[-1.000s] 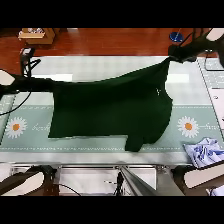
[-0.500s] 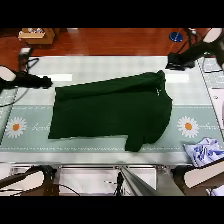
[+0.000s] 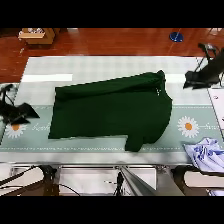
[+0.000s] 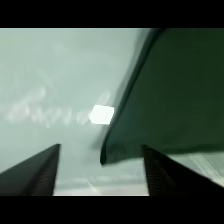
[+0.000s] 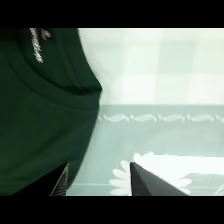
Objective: Fold the shirts.
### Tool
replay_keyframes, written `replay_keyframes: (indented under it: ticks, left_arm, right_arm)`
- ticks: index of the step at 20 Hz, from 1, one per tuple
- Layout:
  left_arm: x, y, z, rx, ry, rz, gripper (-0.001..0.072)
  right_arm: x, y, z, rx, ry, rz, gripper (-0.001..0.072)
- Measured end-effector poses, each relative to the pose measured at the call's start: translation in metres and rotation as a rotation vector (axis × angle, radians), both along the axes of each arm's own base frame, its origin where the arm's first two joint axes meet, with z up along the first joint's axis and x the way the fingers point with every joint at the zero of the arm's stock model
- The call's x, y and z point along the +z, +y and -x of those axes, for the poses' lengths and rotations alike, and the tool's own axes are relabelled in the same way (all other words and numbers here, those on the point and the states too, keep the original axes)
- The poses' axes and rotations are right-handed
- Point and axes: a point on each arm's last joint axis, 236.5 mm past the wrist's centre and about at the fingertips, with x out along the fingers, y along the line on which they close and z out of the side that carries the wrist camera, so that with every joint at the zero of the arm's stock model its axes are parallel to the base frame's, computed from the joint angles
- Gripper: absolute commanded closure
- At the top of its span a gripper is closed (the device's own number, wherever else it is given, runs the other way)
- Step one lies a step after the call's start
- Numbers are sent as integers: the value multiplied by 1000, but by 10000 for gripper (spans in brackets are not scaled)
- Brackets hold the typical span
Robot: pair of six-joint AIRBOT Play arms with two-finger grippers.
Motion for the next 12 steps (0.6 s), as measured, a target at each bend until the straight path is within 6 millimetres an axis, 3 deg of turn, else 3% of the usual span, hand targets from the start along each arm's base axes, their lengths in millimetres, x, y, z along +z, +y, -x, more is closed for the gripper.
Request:
replay_keyframes:
  ticks: [2, 5, 8, 12]
  left_arm:
    - [-10, -17, 27, 11, 80, 85, 67]
    - [-24, -34, 52, 26, 147, 153, 67]
    - [-39, -42, 59, 53, 153, 168, 66]
    - [-52, -53, 54, 110, 124, 195, 67]
  right_arm:
    - [-15, -7, 18, -51, 12, -41, 228]
    - [-29, -7, 37, -111, 9, -142, 228]
    - [-42, -2, 52, -145, 23, -220, 228]
    - [-53, 9, 63, -166, 32, -284, 229]
